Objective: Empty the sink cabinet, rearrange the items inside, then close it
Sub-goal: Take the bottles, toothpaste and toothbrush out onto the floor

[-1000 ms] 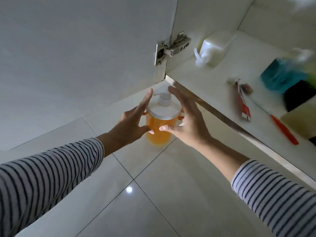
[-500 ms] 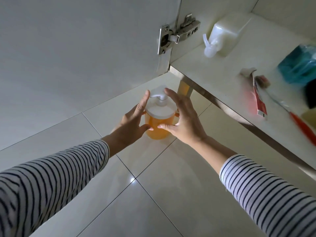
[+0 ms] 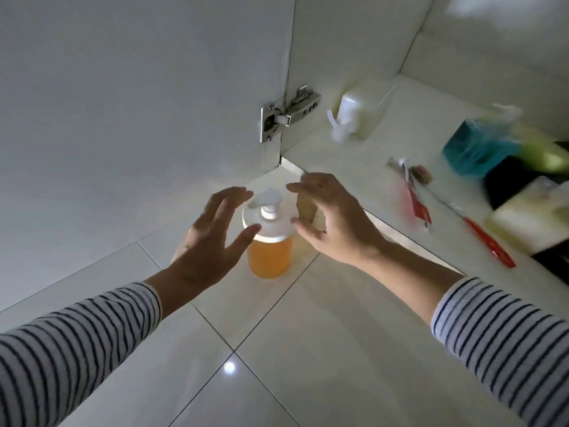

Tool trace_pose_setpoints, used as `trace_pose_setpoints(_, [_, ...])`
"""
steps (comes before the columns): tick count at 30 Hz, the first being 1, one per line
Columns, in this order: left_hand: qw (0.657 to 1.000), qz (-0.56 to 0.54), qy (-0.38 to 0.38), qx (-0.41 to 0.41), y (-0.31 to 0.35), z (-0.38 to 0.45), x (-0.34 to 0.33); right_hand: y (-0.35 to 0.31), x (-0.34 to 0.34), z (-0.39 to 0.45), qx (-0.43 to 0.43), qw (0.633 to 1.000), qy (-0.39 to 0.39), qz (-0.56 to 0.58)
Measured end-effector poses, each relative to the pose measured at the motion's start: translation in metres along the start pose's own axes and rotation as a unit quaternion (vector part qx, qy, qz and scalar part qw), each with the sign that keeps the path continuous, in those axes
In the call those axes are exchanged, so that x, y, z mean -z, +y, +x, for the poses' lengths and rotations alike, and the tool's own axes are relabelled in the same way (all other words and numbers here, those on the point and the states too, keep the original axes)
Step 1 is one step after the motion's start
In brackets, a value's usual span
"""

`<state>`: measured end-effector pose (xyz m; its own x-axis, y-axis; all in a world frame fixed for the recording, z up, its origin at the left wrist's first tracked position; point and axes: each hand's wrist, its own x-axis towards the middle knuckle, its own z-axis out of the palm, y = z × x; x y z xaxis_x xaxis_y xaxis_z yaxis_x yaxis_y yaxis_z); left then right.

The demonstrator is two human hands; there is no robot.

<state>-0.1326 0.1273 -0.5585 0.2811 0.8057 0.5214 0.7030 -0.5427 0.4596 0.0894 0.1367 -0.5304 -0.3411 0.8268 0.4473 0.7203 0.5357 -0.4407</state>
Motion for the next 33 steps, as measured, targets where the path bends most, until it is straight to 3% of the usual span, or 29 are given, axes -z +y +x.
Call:
trace_pose_setpoints(5, [0.997, -0.063, 0.015, -0.044, 0.051, 0.059, 0.005, 0.017, 0.069, 0.041, 0.044, 0.995, 0.022, -0.086])
trace_pose_setpoints(9, [0.994, -0.105, -0.027, -0.003, 0.085, 0.115, -0.013, 0.052, 0.111, 0.068, 0.008, 0.989, 0.006, -0.15])
trace_pose_setpoints(13, [0.994, -0.078, -0.066, 0.036, 0.097, 0.161, -0.052, 0.089, 0.127, 0.093, -0.098, 0.981, -0.068, -0.155])
trace_pose_setpoints(16, [0.991, -0.072, -0.068, 0.088, 0.09, 0.178, -0.083, 0.117, 0.125, 0.11, -0.127, 0.972, -0.125, -0.152])
trace_pose_setpoints(21, [0.992, -0.025, -0.036, 0.117, 0.075, 0.177, -0.108, 0.149, 0.123, 0.135, -0.075, 0.96, -0.188, -0.193])
trace_pose_setpoints(33, [0.976, -0.182, 0.002, 0.122, 0.067, 0.182, -0.115, 0.161, 0.113, 0.157, 0.025, 0.952, -0.236, -0.191])
